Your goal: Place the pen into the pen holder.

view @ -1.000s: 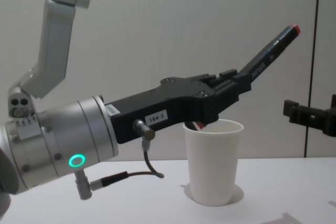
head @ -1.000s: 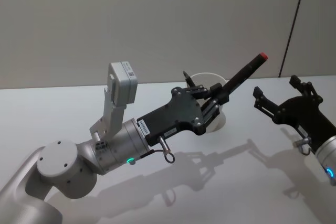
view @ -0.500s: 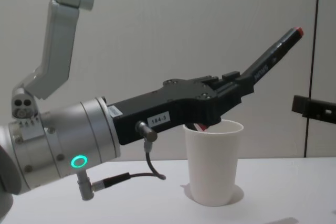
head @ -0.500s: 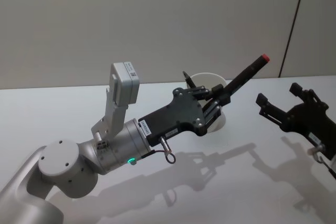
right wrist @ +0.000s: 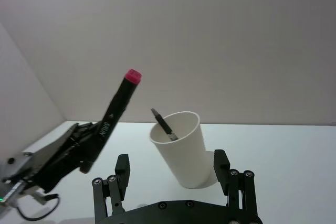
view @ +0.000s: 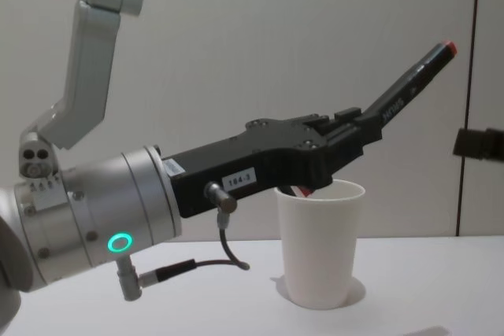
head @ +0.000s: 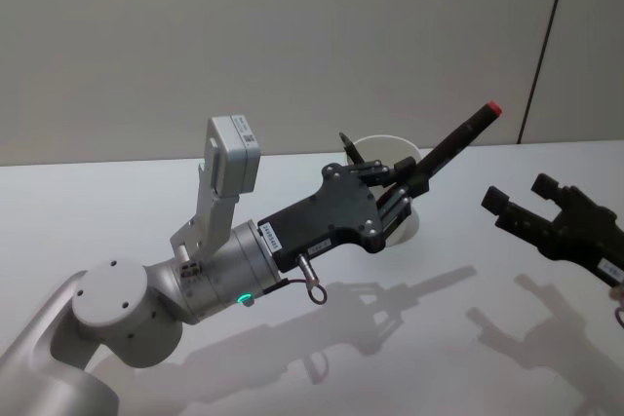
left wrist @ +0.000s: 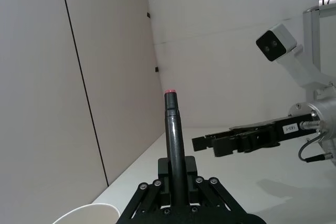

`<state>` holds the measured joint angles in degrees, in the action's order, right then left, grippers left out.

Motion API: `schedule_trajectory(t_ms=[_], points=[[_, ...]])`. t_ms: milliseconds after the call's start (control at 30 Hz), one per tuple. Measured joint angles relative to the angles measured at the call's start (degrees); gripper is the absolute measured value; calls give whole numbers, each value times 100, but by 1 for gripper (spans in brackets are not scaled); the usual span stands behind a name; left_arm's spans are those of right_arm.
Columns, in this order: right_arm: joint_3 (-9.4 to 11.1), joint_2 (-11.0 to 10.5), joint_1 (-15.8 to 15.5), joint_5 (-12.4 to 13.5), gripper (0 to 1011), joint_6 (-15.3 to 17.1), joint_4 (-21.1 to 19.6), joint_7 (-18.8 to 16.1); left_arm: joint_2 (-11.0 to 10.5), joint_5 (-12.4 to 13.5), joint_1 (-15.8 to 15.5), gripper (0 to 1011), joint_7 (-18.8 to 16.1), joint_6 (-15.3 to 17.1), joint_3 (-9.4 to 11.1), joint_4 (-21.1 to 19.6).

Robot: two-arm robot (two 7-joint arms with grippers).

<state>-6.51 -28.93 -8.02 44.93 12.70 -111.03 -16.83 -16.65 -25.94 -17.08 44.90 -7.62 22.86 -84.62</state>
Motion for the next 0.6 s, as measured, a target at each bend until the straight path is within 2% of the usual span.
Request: schedule_trajectory(t_ms=[333,467,500,567,600], points=[[174,-207,-75,1200,1001,427,-151,-366,2,0,-4,174,5,0,0,6],[201,-224,-76,1537,1001,526,-179,-410,2,-1,-4,174,5,-1,0,6],[208,-225,-74,1713,1001,570,-190,-420,2,-2,-4,174,5,-1,0,6],[213,-224,-69,1859,1001,609,-200,-422,2,-2,-4,174,5,-1,0,6],[215,-214,-59,2029,1001,648,-206,-421,2,-2,-4,174,5,-1,0,6]])
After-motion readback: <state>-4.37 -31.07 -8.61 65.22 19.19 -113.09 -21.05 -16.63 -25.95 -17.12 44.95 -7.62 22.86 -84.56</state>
